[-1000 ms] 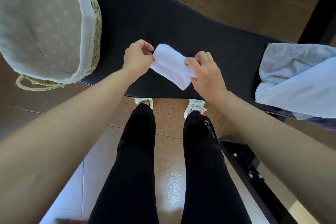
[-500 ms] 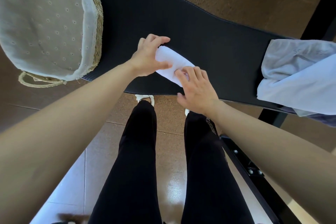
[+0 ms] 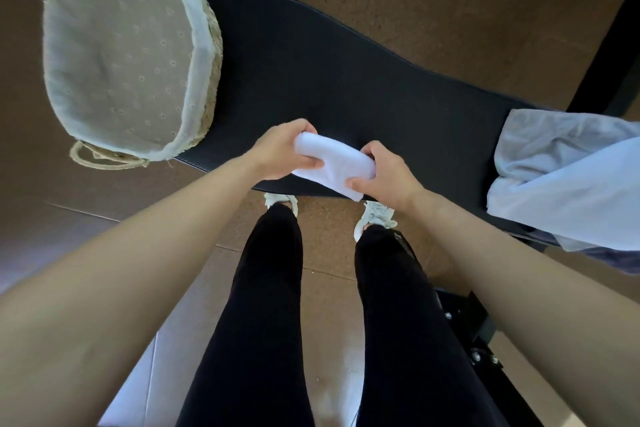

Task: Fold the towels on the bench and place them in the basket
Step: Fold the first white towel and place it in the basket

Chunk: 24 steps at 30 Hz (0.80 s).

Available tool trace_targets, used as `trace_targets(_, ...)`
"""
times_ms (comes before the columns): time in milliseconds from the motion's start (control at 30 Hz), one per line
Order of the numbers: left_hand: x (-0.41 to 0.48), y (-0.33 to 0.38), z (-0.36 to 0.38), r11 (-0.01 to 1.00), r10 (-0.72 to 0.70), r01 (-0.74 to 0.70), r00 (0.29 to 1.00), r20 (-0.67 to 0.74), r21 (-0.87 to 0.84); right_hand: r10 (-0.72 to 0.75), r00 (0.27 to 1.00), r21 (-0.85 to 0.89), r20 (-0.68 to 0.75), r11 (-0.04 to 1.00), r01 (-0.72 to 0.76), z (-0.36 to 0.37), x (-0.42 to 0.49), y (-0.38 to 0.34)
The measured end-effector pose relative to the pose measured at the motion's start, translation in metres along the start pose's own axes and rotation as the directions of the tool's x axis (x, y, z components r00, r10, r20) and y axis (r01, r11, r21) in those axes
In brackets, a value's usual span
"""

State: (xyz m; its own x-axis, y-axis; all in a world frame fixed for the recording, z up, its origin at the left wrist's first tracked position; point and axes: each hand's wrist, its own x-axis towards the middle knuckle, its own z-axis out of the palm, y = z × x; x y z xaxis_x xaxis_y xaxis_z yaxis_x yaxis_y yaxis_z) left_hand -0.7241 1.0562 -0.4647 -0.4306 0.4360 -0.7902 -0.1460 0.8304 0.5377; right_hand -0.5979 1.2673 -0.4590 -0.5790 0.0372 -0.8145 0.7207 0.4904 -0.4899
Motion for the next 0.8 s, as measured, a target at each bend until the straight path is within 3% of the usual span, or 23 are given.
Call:
trace_targets(100,-0.038,-0.007,-0.010,0.976,-0.021,-0.003,0.994,-0.105,-0.217,-0.040,0.998,0.072,0.052,0.997,0.036,0.000,-0.010,-0.024)
trace_targets(267,-0.103,-0.013,-0.051,0.906,-0.100,-0.021,0.960,-0.263,-0.422,-0.147,0.985,0.251,0.088,0.960,0.121,0.007,-0.027,-0.085)
trace_targets(433,-0.127,-0.026,-0.117,0.819,-0.169,-0.088,0.908,-0.384,-0.568,-0.192,0.981,0.421,0.001,0.890,0.174,0.019,-0.020,-0.160)
trace_targets(567,-0.118,-0.052,-0.187,0.772,-0.161,-0.155,0.890,-0.426,-0.616,-0.150,0.978,0.517,-0.143,0.832,0.203,0.048,0.002,-0.227)
trace_targets(700,-0.099,-0.084,-0.246,0.763,-0.196,-0.125,0.889,-0.413,-0.634,-0.050,0.971,0.565,-0.233,0.806,0.177,0.083,0.024,-0.293)
trace_targets(800,-0.089,-0.101,-0.267,0.677,-0.222,-0.111,0.912,-0.345,-0.728,-0.016,0.965,0.556,-0.262,0.815,0.164,0.101,0.037,-0.326)
